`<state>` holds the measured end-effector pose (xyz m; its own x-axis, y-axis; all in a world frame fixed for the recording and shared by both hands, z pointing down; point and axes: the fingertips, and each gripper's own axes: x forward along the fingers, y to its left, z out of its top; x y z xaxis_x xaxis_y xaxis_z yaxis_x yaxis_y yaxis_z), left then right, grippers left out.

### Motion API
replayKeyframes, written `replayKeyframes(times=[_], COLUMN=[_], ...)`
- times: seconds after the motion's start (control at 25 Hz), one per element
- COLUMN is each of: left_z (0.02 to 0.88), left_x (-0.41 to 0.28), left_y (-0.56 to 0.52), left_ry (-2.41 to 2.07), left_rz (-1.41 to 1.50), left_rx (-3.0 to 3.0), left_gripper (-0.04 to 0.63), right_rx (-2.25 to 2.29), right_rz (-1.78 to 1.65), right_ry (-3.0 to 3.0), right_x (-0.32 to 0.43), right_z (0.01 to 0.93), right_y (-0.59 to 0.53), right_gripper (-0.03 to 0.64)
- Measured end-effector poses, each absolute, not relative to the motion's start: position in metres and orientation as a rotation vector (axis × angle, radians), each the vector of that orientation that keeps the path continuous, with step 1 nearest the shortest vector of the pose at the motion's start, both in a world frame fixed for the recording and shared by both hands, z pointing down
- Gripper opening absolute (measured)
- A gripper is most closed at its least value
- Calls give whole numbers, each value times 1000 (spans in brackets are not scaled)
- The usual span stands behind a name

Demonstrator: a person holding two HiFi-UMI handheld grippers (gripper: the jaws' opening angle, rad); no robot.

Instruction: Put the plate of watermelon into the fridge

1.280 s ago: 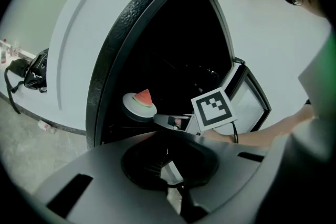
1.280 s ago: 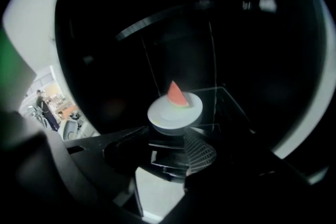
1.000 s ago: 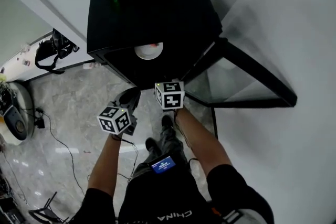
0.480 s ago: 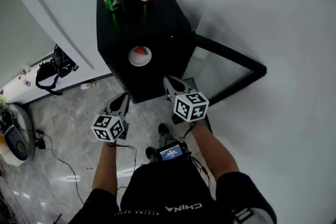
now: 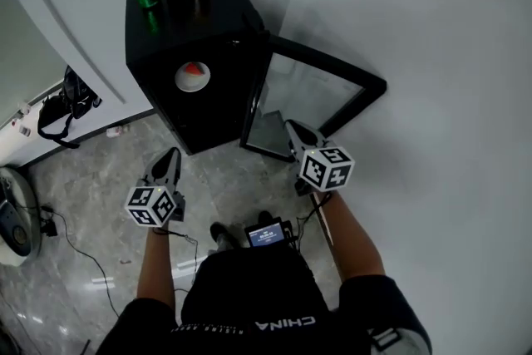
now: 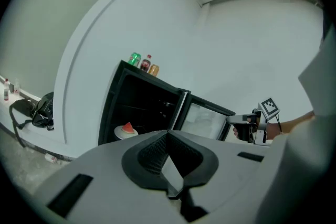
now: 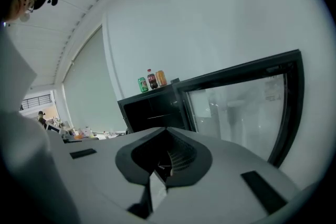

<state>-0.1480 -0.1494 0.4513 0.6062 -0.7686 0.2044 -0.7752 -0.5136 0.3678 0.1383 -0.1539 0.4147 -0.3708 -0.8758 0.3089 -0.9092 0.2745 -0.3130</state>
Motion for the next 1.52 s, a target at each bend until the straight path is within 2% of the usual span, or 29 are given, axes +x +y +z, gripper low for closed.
replayKeyframes(times=[0.24, 0.48, 0.68, 0.72, 0.76, 0.8, 0.96, 1.28, 1.52], left_z=[435, 407, 395, 395, 395, 396, 401, 416, 414], left_x=[-113, -35, 10, 14, 15, 16, 8, -17, -41], left_y=[-134, -122, -108, -105, -101, -98, -85, -68, -65], left_ry=[-1304, -1306, -1283, -1286, -1292, -1302, -1350, -1385, -1394], left_rz=[51, 8, 26, 30, 31, 29, 9, 9, 3], left_rx=[2404, 2413, 2462, 2463, 2458, 2448, 2393, 2346, 2351], left_gripper=[12, 12, 12, 12, 12, 12, 12, 12, 12], right_rx=[1702, 1708, 1633, 1586, 1527, 1461, 1187, 959, 974], right_rz=[595, 363, 259, 229, 204, 188, 149, 410, 498], right_ry=[-2493, -2460, -2451, -2437, -2419, -2394, -2227, -2036, -2014], right_x=[201, 295, 332, 332, 331, 329, 322, 329, 322], right_z=[385, 340, 301, 296, 295, 295, 316, 346, 345], right_y=[-155, -175, -215, -222, -228, -234, -252, -259, -252], right_gripper=[15, 17, 21, 54, 132, 156, 198, 201, 201])
